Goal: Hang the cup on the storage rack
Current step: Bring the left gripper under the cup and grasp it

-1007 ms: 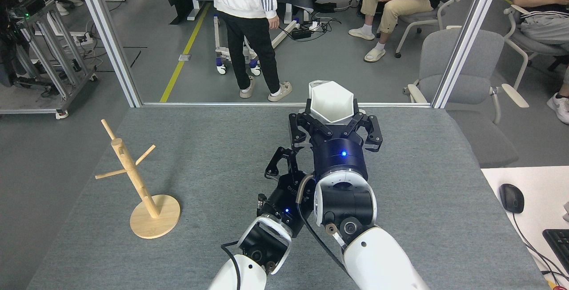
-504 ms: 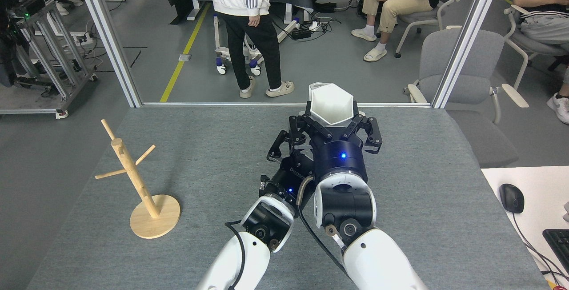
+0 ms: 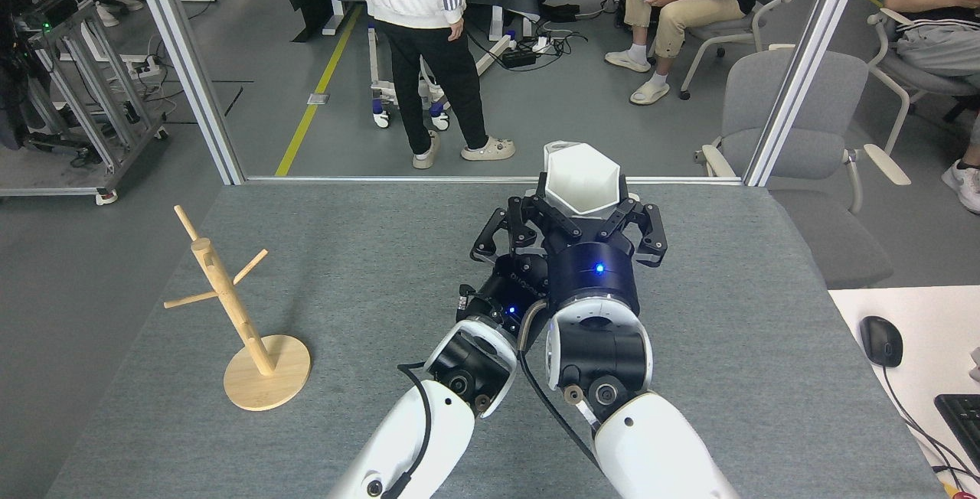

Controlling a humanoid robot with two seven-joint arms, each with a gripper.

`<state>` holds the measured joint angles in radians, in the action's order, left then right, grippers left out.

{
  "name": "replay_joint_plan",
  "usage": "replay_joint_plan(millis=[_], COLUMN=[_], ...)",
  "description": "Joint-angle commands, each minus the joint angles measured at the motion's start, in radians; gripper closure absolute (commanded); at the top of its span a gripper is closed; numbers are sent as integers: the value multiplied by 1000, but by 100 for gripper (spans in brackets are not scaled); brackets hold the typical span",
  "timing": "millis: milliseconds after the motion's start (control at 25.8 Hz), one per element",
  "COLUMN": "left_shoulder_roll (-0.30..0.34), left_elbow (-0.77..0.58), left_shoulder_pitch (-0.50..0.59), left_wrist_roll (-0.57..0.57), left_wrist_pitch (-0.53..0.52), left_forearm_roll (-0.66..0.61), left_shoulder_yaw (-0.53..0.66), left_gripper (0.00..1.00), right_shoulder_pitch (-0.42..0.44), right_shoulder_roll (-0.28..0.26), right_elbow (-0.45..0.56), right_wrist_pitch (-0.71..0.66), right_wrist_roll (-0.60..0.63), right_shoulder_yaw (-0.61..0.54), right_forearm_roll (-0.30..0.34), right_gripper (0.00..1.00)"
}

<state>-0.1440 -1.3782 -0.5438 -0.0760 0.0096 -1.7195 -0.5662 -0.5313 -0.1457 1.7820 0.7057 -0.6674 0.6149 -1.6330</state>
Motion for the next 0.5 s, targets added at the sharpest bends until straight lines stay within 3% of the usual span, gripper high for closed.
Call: replay_joint_plan(millis=[0,155,465], left_shoulder_roll=[0,0,0], left_elbow=[33,84,79], left_shoulder_pitch=[-30,-56,-56], left_wrist_roll=[7,7,7], left_wrist_pitch=[-27,-25,-26], left_forearm_roll=[1,3,1], left_shoulder_yaw=[-4,-4,-6], left_gripper=[17,18,50], right_shoulder_pitch=[1,1,1], right_shoulder_roll=[0,0,5], right_elbow=[-1,-3,-4], right_wrist_pitch=[-26,-26,-26], right_wrist_roll=[-14,-12,-12], right_shoulder_yaw=[2,2,3], right_forearm_roll=[1,1,1], right_gripper=[66,66,66])
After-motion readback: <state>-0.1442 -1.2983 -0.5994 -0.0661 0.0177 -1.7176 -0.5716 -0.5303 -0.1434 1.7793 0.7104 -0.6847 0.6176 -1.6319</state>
